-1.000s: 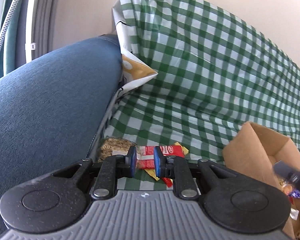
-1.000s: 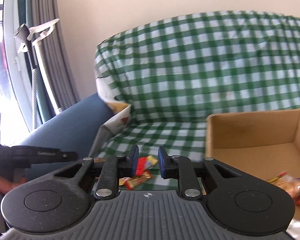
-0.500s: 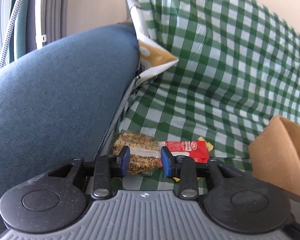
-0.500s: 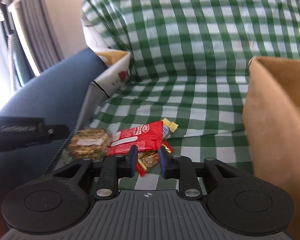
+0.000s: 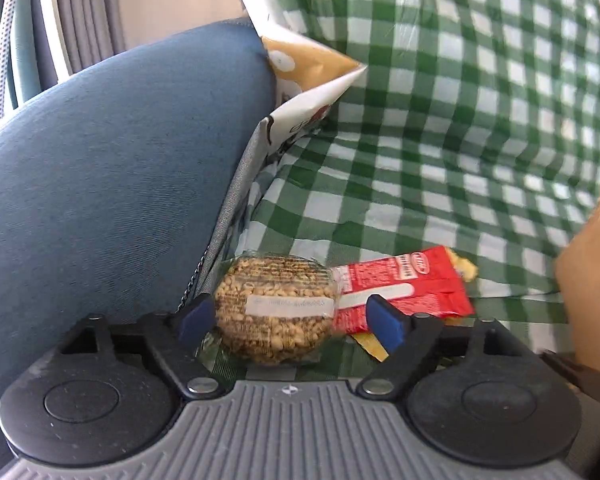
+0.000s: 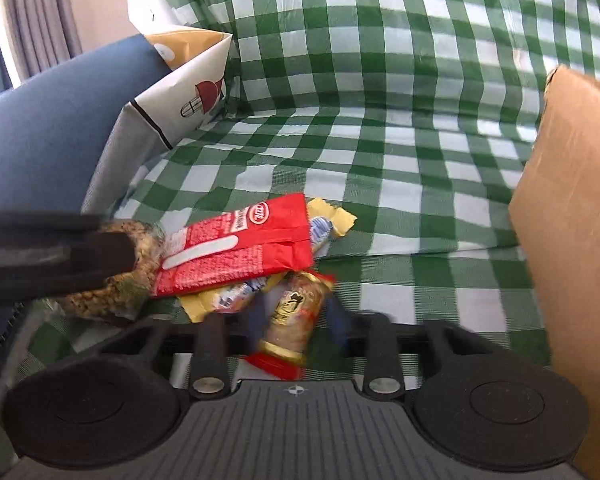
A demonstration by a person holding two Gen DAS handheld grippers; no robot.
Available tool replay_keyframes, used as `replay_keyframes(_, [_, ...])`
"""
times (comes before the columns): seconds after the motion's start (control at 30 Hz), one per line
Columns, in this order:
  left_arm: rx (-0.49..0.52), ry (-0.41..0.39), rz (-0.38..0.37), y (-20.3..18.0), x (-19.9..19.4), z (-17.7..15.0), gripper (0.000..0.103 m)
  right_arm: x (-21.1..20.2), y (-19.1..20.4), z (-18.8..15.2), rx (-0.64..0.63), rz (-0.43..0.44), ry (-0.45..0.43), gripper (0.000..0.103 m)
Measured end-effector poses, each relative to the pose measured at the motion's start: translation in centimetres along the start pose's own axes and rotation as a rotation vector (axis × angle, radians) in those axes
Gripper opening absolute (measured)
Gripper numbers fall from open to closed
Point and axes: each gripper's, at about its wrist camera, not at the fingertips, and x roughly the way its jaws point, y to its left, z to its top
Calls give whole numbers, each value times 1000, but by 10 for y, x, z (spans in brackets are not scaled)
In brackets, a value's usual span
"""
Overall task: Organize snacks
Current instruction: 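Grasp the round granola cake with left tool while right tool grasps red-gold candy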
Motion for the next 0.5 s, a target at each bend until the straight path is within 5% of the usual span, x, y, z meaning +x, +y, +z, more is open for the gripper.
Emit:
replay_keyframes(0.27, [76,43,86,-16,26,-3,94,-9,-16,1,32,-43,7,18])
replay_keyframes(0.5, [124,43,85,-11,22,-8,77,-42,-17,-4,10,21,2,18])
